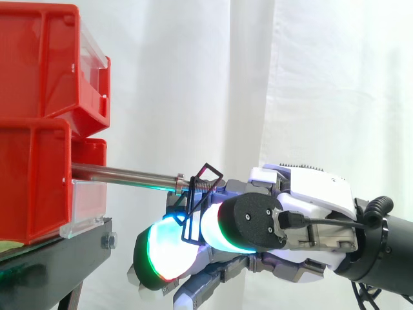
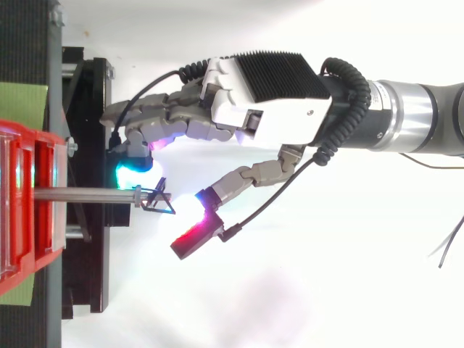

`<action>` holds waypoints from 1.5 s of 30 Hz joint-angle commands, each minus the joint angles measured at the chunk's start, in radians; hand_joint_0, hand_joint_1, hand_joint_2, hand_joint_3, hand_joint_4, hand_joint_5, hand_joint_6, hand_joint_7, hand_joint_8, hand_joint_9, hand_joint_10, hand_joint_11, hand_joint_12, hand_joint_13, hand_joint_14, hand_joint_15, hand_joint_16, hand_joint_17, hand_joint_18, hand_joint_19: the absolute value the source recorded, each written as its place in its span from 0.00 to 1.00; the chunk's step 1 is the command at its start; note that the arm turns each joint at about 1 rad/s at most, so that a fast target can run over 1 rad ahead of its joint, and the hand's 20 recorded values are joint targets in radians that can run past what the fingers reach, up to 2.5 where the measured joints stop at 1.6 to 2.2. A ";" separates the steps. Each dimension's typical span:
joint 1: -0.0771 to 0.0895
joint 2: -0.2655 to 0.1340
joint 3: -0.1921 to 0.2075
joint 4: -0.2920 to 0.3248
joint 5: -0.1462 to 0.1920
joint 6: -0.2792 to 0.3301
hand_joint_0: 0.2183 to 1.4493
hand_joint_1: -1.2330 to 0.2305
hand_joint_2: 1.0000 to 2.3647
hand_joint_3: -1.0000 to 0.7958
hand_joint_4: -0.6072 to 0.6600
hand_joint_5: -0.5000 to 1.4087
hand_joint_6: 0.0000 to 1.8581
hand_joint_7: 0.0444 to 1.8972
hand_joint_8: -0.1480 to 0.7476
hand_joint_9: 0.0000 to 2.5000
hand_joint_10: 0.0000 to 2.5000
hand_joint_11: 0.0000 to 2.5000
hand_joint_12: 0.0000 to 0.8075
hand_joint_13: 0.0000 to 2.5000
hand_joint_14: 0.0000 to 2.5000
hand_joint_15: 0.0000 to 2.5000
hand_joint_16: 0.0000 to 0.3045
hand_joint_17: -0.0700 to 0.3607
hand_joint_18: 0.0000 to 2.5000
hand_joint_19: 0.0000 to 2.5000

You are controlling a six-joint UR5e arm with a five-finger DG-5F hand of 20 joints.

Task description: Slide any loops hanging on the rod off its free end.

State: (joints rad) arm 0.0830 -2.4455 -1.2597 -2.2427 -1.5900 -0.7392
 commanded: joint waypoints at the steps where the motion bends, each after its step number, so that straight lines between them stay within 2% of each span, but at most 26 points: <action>1: 0.000 0.000 0.000 0.000 0.001 0.000 0.31 0.45 0.00 0.32 0.65 0.18 0.34 0.61 0.54 0.30 0.00 0.06 0.41 0.28 0.00 0.01 0.16 0.42 0.32 0.10; 5: -0.002 -0.001 0.003 0.000 0.001 0.000 0.32 0.44 0.01 0.34 0.65 0.18 0.39 0.56 0.53 0.31 0.00 0.07 0.41 0.28 0.00 0.01 0.16 0.42 0.32 0.11; 13: -0.002 0.000 0.003 0.000 -0.001 0.000 0.31 0.43 0.01 0.38 0.65 0.16 0.45 0.53 0.54 0.31 0.00 0.07 0.41 0.28 0.00 0.01 0.16 0.42 0.32 0.10; 23: -0.002 0.000 0.005 0.000 -0.001 0.000 0.29 0.43 0.01 0.34 0.65 0.16 0.43 0.52 0.54 0.30 0.00 0.07 0.42 0.28 0.00 0.01 0.17 0.43 0.32 0.11; 33: 0.001 -0.001 0.005 0.000 0.001 0.000 0.32 0.40 0.01 0.42 0.62 0.16 0.47 0.53 0.54 0.30 0.00 0.08 0.42 0.28 0.00 0.01 0.16 0.42 0.32 0.10; 45: 0.003 -0.001 0.005 -0.006 0.001 0.003 0.32 0.37 0.02 0.48 0.51 0.15 0.49 0.53 0.53 0.30 0.00 0.08 0.41 0.28 0.00 0.01 0.16 0.42 0.33 0.10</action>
State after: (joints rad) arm 0.0864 -2.4460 -1.2546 -2.2472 -1.5892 -0.7378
